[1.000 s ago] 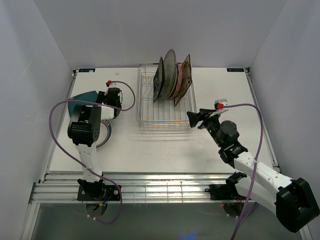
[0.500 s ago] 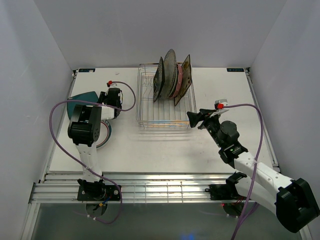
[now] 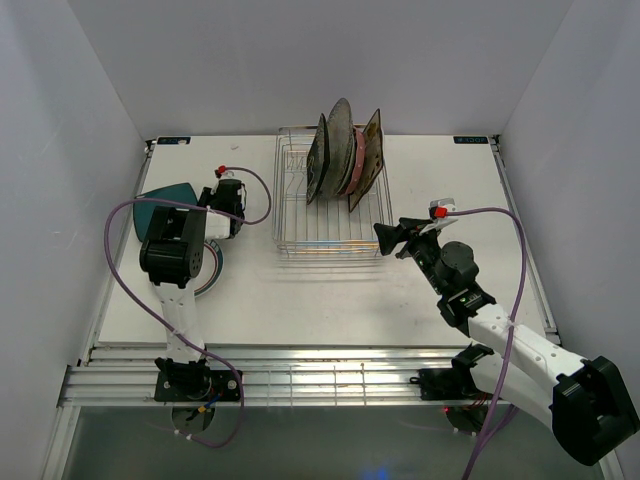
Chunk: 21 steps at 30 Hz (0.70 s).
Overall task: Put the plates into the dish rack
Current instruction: Pick up the plate at the center of the board.
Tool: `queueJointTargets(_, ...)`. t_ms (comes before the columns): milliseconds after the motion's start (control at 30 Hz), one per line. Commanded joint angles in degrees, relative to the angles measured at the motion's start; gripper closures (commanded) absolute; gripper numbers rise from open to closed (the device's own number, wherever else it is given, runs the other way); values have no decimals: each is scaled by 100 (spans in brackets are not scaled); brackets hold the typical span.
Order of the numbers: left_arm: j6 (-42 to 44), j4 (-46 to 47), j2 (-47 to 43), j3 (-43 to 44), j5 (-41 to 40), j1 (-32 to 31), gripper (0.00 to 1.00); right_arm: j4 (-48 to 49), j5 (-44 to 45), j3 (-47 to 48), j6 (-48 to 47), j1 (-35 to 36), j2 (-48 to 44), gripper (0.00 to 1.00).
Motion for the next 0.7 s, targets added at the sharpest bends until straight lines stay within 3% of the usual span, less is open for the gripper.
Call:
queueJointTargets(0,7,-5,-78,116,-93,43,68,242,32,-5,-12,-11,-103,24)
queueJointTargets(267,16,-5,-52,125,-93,43,80,242,58,13,-3,-11,-94,24)
queueJointTargets(433,51,-14,-34,160,-119,43,100,251,58,30,-4,-11,-50,24)
queueJointTargets(667,174,21,54,248,-216,43,100,251,49,57,-4,-11,2,24)
